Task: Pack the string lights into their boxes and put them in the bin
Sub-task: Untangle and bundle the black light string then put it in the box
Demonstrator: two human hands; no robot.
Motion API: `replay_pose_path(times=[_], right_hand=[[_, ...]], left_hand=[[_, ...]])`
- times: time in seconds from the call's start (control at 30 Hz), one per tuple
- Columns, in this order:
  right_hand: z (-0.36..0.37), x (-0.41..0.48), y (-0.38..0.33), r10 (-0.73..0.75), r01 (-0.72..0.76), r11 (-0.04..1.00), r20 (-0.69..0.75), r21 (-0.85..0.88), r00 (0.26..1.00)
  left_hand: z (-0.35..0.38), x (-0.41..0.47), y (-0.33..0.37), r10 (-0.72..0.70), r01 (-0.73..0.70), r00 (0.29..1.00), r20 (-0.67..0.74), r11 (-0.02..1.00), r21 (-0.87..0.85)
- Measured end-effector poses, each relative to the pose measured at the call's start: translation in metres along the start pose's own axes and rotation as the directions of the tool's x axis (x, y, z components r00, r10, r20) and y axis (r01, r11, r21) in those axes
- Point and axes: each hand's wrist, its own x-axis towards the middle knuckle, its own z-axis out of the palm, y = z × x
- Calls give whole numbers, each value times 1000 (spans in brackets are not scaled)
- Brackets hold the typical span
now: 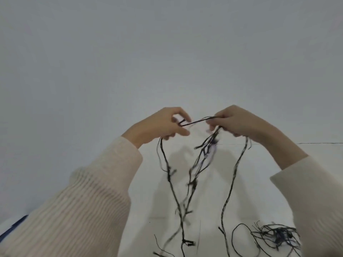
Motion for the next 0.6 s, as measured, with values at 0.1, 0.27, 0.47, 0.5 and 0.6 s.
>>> replay_pose_path(times=[0.1,0.27,0.47,0.5,0.6], right_hand=[[-25,7,22,30,-100,972,-309,-214,951],[-31,10,53,155,-283,939,-492,-197,857],[-27,-17,22,113,-86,991,291,-105,950],[-22,-19,11,63,-73,997,347,16,936],[-8,-15,-12,-34,-27,988,384,152,923]], left_hand=[[-3,-7,-43,-79,79,997,-7,975,206],[-7,-14,-75,-161,150,987,22,955,255],[-7,-9,-22,-109,98,994,-32,965,-245],[-1,-5,-8,-56,52,998,-21,986,-158],[13,6,25,92,-107,991,-98,983,-149]])
